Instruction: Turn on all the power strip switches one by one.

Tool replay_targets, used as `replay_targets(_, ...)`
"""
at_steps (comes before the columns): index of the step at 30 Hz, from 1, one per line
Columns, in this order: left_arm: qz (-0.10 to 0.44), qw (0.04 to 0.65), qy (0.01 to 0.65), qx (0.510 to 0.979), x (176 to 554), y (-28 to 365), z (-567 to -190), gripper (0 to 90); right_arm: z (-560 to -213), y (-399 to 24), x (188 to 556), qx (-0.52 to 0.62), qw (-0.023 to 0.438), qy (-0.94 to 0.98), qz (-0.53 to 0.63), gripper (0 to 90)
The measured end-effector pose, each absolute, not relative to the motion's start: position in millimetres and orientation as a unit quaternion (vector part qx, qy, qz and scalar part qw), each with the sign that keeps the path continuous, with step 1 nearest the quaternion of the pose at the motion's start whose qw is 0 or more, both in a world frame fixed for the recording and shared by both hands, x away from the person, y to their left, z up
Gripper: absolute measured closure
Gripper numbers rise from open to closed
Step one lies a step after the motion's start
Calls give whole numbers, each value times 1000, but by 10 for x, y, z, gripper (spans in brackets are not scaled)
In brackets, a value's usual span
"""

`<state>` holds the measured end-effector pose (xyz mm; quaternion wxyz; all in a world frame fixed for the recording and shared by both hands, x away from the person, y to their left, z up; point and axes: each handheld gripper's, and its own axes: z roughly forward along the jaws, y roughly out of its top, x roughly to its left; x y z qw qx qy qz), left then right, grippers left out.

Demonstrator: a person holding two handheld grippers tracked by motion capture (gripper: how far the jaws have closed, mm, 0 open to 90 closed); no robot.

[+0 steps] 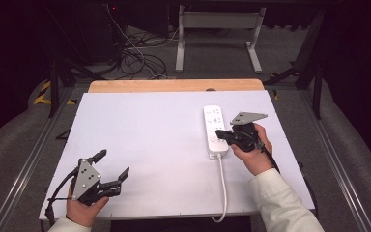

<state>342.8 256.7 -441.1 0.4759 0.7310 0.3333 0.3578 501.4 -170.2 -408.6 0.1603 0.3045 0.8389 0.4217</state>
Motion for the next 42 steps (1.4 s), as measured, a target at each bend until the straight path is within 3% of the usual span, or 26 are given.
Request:
replay_targets(19,356,474,337,732,3439,2570,-4419,135,-4371,-1577,5301,322,137,858,375,900)
replay_targets(42,357,471,336,733,3445,2568,-4422,136,-4503,-1506,5374,329,129,867,351,900)
